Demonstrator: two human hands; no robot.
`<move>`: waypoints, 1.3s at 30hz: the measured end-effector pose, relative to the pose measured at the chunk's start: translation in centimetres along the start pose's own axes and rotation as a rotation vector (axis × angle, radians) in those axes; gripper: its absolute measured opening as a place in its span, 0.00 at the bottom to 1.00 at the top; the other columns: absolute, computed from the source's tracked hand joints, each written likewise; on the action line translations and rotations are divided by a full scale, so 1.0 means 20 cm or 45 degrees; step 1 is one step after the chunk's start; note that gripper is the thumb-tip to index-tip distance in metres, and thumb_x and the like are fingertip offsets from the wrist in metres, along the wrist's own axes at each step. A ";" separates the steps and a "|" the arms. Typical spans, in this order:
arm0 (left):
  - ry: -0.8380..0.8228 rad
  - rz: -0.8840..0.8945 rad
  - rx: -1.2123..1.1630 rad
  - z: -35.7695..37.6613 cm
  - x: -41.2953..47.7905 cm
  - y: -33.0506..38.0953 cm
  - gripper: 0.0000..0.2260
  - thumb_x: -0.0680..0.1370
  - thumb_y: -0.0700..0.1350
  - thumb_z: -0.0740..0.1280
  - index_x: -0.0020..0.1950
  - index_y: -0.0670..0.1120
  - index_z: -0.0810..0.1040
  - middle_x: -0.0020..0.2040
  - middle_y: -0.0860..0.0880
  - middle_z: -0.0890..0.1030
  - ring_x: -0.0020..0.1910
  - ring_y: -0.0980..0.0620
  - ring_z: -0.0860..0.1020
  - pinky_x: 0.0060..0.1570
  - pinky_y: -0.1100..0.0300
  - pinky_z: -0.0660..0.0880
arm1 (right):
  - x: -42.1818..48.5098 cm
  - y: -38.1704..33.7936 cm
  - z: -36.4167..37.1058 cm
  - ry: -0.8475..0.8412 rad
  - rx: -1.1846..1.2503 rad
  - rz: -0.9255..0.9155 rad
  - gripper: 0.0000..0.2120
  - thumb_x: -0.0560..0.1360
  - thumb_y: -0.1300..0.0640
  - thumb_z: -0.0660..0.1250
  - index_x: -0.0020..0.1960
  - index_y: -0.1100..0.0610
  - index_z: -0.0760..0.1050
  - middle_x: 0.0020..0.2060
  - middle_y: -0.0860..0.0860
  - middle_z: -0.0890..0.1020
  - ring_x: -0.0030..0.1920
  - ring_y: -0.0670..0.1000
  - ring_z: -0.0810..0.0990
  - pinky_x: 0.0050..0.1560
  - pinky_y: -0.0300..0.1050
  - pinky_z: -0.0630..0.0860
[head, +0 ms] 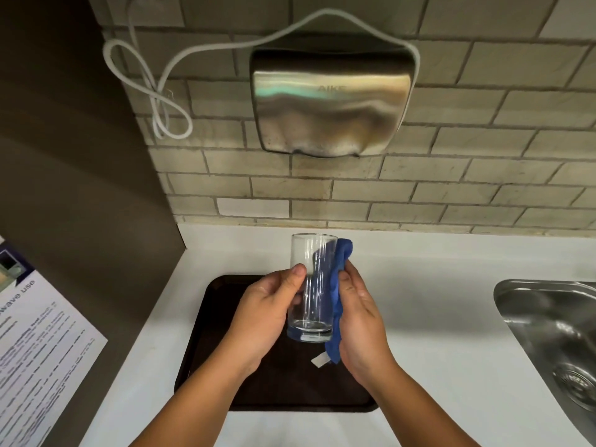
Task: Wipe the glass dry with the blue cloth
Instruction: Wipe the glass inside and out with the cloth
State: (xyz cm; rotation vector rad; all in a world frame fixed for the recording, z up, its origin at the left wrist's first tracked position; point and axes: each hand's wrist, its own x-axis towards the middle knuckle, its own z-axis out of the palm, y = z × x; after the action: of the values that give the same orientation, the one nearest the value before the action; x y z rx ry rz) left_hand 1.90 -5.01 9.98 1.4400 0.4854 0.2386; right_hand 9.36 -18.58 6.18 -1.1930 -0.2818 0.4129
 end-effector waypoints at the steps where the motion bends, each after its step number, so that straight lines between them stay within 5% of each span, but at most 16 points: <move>1: -0.030 0.036 0.040 0.00 0.00 -0.01 0.15 0.72 0.66 0.74 0.51 0.59 0.92 0.49 0.53 0.93 0.49 0.58 0.90 0.48 0.66 0.83 | 0.00 0.00 -0.01 -0.002 -0.034 0.000 0.14 0.89 0.49 0.59 0.71 0.40 0.78 0.62 0.42 0.90 0.64 0.45 0.88 0.58 0.35 0.83; 5: -0.060 0.048 0.068 0.01 0.00 -0.03 0.24 0.67 0.60 0.85 0.59 0.51 0.90 0.53 0.49 0.93 0.54 0.50 0.91 0.57 0.54 0.87 | 0.01 -0.02 0.00 -0.033 -0.078 0.042 0.24 0.84 0.44 0.63 0.78 0.47 0.75 0.66 0.49 0.88 0.66 0.51 0.87 0.67 0.47 0.84; 8: 0.006 -0.041 -0.082 -0.01 0.01 -0.02 0.36 0.62 0.58 0.88 0.64 0.45 0.83 0.51 0.49 0.93 0.50 0.52 0.92 0.47 0.61 0.86 | 0.02 -0.05 0.00 0.052 0.057 0.223 0.21 0.85 0.45 0.64 0.75 0.50 0.79 0.65 0.55 0.88 0.64 0.56 0.88 0.68 0.56 0.83; 12: -0.108 -0.190 -0.292 -0.04 0.03 -0.03 0.25 0.68 0.55 0.87 0.59 0.46 0.86 0.56 0.45 0.92 0.51 0.48 0.90 0.52 0.54 0.87 | 0.01 -0.08 -0.03 -0.098 0.336 0.438 0.21 0.86 0.47 0.65 0.68 0.61 0.85 0.58 0.61 0.88 0.57 0.58 0.89 0.61 0.54 0.86; 16: -0.099 -0.141 -0.237 -0.05 0.03 -0.03 0.28 0.67 0.56 0.83 0.64 0.45 0.88 0.59 0.46 0.92 0.55 0.50 0.90 0.51 0.60 0.85 | 0.00 -0.07 -0.03 -0.081 0.362 0.388 0.23 0.88 0.48 0.62 0.74 0.63 0.79 0.70 0.66 0.82 0.69 0.65 0.81 0.79 0.64 0.72; 19: -0.024 -0.017 -0.165 -0.06 0.03 -0.03 0.29 0.67 0.56 0.82 0.65 0.46 0.86 0.55 0.52 0.93 0.57 0.53 0.90 0.48 0.70 0.82 | 0.01 -0.04 -0.04 -0.037 0.349 0.335 0.23 0.87 0.49 0.62 0.77 0.60 0.77 0.75 0.66 0.79 0.76 0.66 0.78 0.81 0.66 0.69; 22: 0.014 0.084 -0.057 -0.06 0.02 -0.03 0.26 0.71 0.54 0.79 0.67 0.47 0.81 0.48 0.57 0.92 0.50 0.60 0.90 0.47 0.71 0.81 | 0.03 -0.03 -0.05 -0.043 0.369 0.264 0.22 0.85 0.52 0.65 0.77 0.58 0.76 0.72 0.65 0.82 0.70 0.63 0.82 0.79 0.65 0.72; 26: -0.011 0.099 0.056 -0.05 0.02 -0.04 0.16 0.83 0.48 0.72 0.71 0.49 0.81 0.49 0.61 0.91 0.51 0.63 0.88 0.49 0.72 0.80 | 0.05 -0.03 -0.05 -0.088 0.365 0.202 0.16 0.87 0.54 0.67 0.73 0.50 0.81 0.65 0.58 0.88 0.64 0.57 0.88 0.63 0.53 0.85; 30: -0.052 0.105 0.071 -0.03 0.01 -0.05 0.28 0.72 0.56 0.78 0.70 0.52 0.81 0.60 0.58 0.87 0.52 0.64 0.89 0.47 0.73 0.81 | 0.06 -0.03 -0.05 -0.071 0.253 0.206 0.14 0.86 0.49 0.68 0.69 0.41 0.84 0.66 0.56 0.88 0.65 0.58 0.88 0.63 0.53 0.85; 33: -0.029 0.097 0.149 -0.02 0.01 -0.05 0.36 0.64 0.61 0.82 0.70 0.51 0.81 0.61 0.54 0.88 0.53 0.59 0.90 0.46 0.70 0.82 | 0.06 -0.01 -0.04 -0.084 0.130 0.153 0.25 0.79 0.39 0.76 0.74 0.40 0.79 0.68 0.55 0.87 0.68 0.59 0.86 0.68 0.56 0.83; 39: -0.011 0.037 0.193 -0.03 0.06 -0.05 0.37 0.60 0.59 0.85 0.66 0.48 0.83 0.62 0.50 0.88 0.58 0.51 0.89 0.53 0.61 0.85 | 0.06 0.03 -0.03 -0.050 0.118 0.149 0.36 0.69 0.33 0.81 0.74 0.44 0.81 0.70 0.56 0.86 0.70 0.60 0.84 0.74 0.61 0.78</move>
State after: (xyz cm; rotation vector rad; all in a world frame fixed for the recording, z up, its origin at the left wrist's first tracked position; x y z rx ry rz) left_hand 2.54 -4.09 8.73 1.5964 0.4842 0.2227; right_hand 10.54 -18.45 5.48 -1.1150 -0.2252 0.5460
